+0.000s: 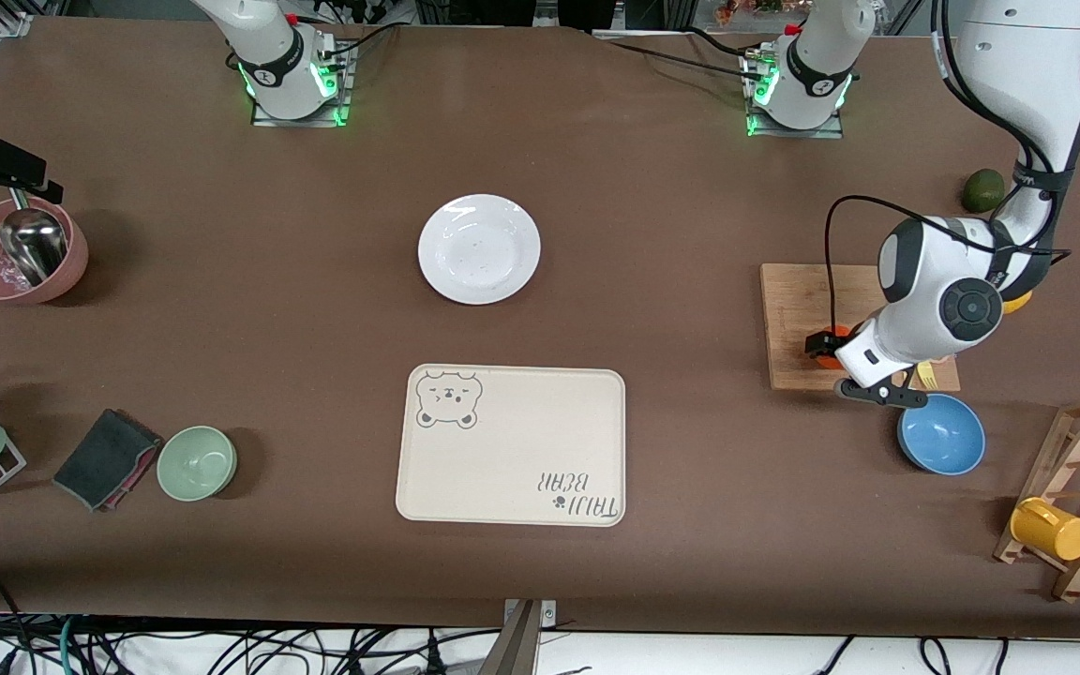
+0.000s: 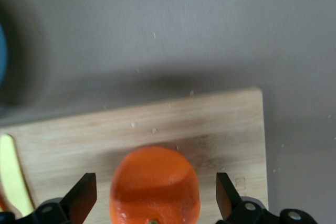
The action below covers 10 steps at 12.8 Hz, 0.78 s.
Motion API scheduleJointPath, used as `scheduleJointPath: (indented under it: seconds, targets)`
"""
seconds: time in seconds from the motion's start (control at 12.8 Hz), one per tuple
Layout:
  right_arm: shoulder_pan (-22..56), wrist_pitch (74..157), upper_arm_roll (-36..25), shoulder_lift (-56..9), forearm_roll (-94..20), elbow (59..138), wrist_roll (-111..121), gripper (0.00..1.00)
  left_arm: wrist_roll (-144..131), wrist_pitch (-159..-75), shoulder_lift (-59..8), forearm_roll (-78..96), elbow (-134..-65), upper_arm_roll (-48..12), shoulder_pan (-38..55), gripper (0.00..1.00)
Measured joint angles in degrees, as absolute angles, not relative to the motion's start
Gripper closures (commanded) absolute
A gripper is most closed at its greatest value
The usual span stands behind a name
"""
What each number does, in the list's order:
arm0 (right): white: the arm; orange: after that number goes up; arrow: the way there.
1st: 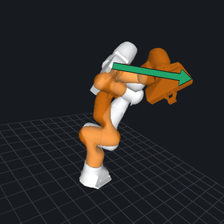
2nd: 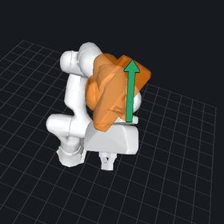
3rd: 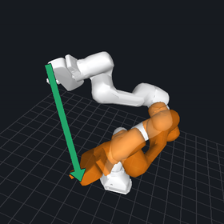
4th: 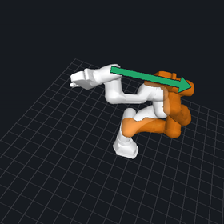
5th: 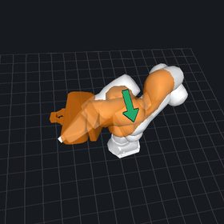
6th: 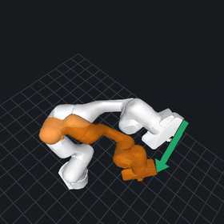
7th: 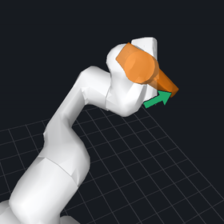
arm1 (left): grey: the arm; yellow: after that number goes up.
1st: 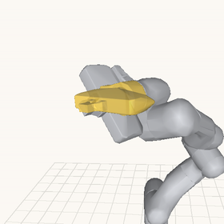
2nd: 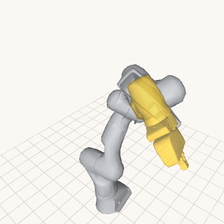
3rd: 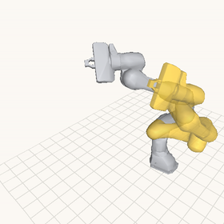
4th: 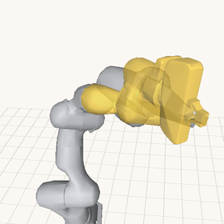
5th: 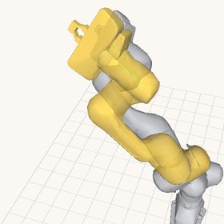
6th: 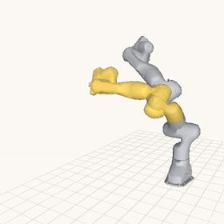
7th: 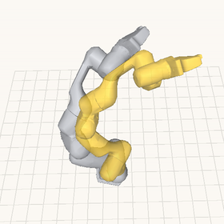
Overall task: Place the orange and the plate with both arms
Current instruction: 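Close the left gripper on the orange and lift it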
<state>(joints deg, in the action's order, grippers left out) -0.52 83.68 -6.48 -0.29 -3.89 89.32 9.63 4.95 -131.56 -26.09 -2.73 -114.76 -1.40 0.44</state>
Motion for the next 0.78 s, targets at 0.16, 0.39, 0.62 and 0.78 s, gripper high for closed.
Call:
scheduleJointPath:
  seconds: [0.16, 0.39, 0.62, 0.78]
  targets:
    - [-0.5, 83.7, -6.5, -0.3, -3.9, 89.3, 9.6, 0.00, 5.0, -129.7, -27.0, -2.7, -116.0, -1.4, 0.4, 0.00]
    - [-0.5, 83.7, -6.4, -0.3, -3.9, 89.3, 9.6, 0.00, 5.0, -128.1, -28.7, -2.7, -116.1, -1.4, 0.5, 0.75]
    - [-0.5, 83.7, -6.4, -0.3, -3.9, 89.3, 9.6, 0.00, 5.0, -127.3, -29.0, -2.8, -115.3, -1.4, 0.7, 1.00]
    - [-0.5, 83.7, -6.4, -0.3, -3.9, 89.3, 9.6, 0.00, 4.2, -123.6, -29.0, -2.8, -112.9, -1.7, 1.1, 1.00]
